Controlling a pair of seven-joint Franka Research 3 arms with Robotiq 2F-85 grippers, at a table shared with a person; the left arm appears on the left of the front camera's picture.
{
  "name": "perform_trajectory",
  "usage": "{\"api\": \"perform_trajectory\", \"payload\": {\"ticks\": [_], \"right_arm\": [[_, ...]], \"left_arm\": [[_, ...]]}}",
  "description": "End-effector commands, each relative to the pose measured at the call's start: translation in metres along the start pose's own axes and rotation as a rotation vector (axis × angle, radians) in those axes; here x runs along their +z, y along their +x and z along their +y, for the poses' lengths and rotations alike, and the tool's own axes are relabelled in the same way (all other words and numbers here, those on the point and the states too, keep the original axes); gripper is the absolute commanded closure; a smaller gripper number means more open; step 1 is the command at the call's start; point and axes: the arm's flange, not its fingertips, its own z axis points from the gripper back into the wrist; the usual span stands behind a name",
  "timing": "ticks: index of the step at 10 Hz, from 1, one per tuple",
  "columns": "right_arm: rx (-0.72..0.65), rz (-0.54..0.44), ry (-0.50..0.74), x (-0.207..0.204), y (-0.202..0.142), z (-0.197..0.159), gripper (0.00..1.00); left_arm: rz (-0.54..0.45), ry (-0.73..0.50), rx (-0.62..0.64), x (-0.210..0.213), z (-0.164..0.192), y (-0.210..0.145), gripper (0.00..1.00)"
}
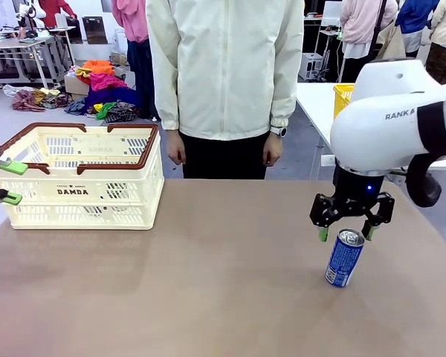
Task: Place the drinks into the Shopping basket.
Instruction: Pick up one drink and place it into the Shopping basket.
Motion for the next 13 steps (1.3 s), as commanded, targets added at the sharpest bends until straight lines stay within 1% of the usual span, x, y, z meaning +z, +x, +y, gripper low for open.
{"api": "perform_trajectory", "payload": {"ticks": [1,4,7,10,11,12,13], "right_arm": [[-0.054,-0.023,-0.026,-0.012,0.006,-0.005,0.0],[-0.039,0.011,-0.034,-0.022,0.008,-0.006,0.0],[-0.027,0.045,-0.075,-0.027,0.01,-0.002,0.0],[-0.016,0.051,-0.082,-0.028,0.011,-0.003,0.0],[0.003,0.055,-0.098,-0.029,0.011,-0.003,0.45],[0.01,0.067,-0.095,-0.03,0.011,-0.003,1.0],[0.016,0.073,-0.096,-0.03,0.01,-0.002,1.0]], "left_arm": [[0.01,0.001,-0.005,0.002,0.0,-0.003,0.0],[0.01,0.001,-0.005,0.002,0.0,-0.003,0.0],[0.01,0.001,-0.005,0.002,0.0,-0.003,0.0],[0.01,0.001,-0.005,0.002,0.0,-0.003,0.0],[0.01,0.001,-0.005,0.002,0.0,-0.003,0.0],[0.01,0.001,-0.005,0.002,0.0,-0.003,0.0],[0.01,0.001,-0.005,0.002,0.0,-0.003,0.0]]}}
